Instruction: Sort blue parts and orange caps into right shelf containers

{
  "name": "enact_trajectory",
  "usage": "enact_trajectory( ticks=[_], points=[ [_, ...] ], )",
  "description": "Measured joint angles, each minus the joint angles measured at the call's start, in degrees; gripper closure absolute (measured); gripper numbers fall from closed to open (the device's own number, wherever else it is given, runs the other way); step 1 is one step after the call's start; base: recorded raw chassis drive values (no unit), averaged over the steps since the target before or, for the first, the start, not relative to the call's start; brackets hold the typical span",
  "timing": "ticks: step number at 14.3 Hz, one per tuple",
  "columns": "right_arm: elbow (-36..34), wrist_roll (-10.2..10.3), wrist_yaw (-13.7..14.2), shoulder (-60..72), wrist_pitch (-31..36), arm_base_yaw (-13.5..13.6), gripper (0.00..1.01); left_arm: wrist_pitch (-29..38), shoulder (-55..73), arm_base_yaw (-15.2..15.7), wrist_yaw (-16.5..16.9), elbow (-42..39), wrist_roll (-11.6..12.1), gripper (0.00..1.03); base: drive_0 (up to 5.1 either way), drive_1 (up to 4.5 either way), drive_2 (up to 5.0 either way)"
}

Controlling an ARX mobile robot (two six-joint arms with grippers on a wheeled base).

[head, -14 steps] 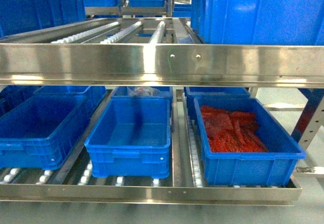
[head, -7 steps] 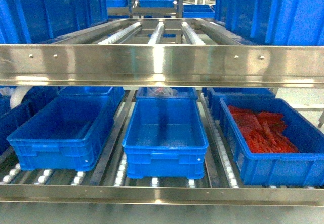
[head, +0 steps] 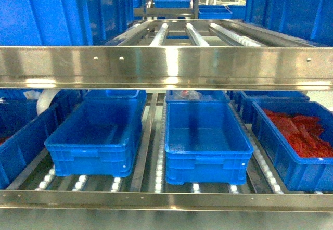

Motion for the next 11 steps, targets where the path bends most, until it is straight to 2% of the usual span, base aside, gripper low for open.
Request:
enact_trajectory(
  ticks=[11],
  points=[
    [0.00, 0.02, -0.31, 0.02, 0.04, 0.00, 0.56, -0.04, 0.00, 0.00, -0.17, 0.00, 0.00, 0.60, -5.0, 2.46, 2.5]
  ],
)
